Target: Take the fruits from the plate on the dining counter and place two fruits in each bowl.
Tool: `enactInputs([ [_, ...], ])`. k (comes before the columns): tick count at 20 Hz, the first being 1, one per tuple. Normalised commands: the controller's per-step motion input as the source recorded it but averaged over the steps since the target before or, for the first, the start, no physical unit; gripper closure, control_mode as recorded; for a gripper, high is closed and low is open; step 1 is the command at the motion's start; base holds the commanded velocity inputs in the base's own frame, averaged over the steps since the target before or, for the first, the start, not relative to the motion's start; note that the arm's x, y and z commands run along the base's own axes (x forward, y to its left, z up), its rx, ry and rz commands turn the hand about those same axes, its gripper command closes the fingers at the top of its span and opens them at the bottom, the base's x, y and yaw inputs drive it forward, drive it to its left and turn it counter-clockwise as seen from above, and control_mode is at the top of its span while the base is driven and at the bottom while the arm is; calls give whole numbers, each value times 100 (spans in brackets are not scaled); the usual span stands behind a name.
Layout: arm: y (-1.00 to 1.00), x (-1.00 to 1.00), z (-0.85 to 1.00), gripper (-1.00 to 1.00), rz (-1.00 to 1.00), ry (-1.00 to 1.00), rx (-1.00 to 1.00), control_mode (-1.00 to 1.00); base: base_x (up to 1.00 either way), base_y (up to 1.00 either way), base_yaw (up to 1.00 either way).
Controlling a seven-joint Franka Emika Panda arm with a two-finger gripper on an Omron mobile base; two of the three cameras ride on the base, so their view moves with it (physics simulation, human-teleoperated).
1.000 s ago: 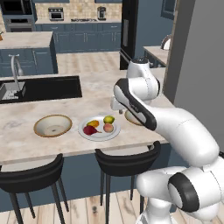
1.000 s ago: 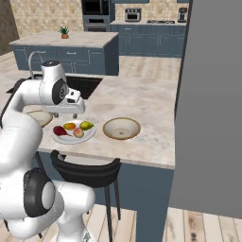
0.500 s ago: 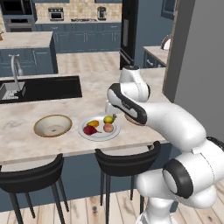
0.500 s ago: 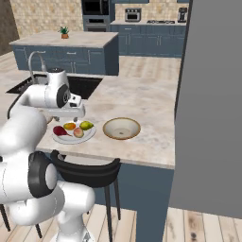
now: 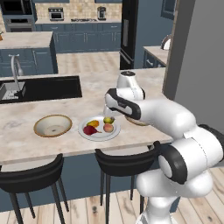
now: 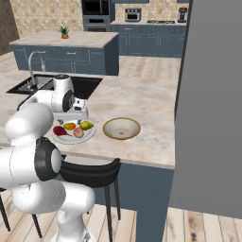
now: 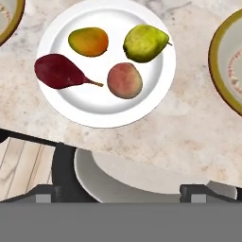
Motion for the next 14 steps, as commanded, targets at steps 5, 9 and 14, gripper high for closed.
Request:
enactInputs([
  [5,12,10,-28,-100,5,4,0,-100,0,0,0],
  [9,21,5,-28,-100,3,4,0,-100,0,0,0],
  [14,10,20,-24,-100,2,2,0,-100,0,0,0],
])
